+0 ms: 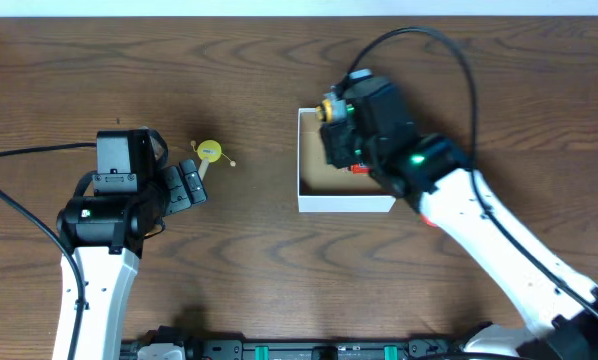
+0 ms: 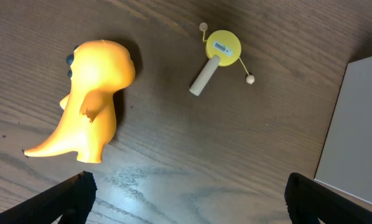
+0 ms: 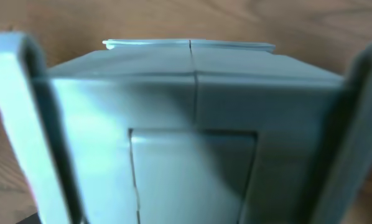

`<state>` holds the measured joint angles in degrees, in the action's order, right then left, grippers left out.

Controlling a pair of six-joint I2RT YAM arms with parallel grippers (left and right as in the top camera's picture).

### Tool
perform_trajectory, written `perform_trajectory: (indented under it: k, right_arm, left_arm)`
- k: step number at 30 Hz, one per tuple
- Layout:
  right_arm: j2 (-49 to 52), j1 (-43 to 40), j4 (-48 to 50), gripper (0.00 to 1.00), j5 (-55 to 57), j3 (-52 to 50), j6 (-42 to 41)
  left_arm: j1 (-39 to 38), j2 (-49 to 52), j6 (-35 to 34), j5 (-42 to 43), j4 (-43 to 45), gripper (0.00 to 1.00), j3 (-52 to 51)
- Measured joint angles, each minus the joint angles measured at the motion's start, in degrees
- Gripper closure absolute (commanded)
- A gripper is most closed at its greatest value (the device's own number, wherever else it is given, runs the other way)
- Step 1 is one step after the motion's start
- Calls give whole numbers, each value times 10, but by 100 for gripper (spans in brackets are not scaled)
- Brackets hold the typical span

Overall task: Pack container
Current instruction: 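Carry the yellow-grey vehicle into the box beside the red truck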

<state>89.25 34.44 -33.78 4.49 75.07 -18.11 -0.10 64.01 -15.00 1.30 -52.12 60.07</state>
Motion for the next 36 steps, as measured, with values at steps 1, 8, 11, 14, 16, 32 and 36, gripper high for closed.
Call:
perform_trajectory:
  k: [1,8,11,14,16,32,36]
  right_arm:
    - [13,4,2,99,3,0,-7]
    - [90,5,10,99,17,0,-47]
    - [112,5,17,99,18,0,-61]
    - [135,5,19,99,19,0,-79]
    - [148,5,20,99,21,0,-88]
    - [217,-8,34,42,20,0,-121]
    - [217,-8,34,27,19,0,-120]
  left_arm:
    - [0,0,0,0,0,2,0]
    - [0,0,0,0,0,2,0]
    - [0,0,0,0,0,2,0]
    - [0,0,0,0,0,2,0]
    - [0,0,0,0,0,2,0]
    - [0,0,0,0,-5,2,0]
    - [0,0,0,0,-5,2,0]
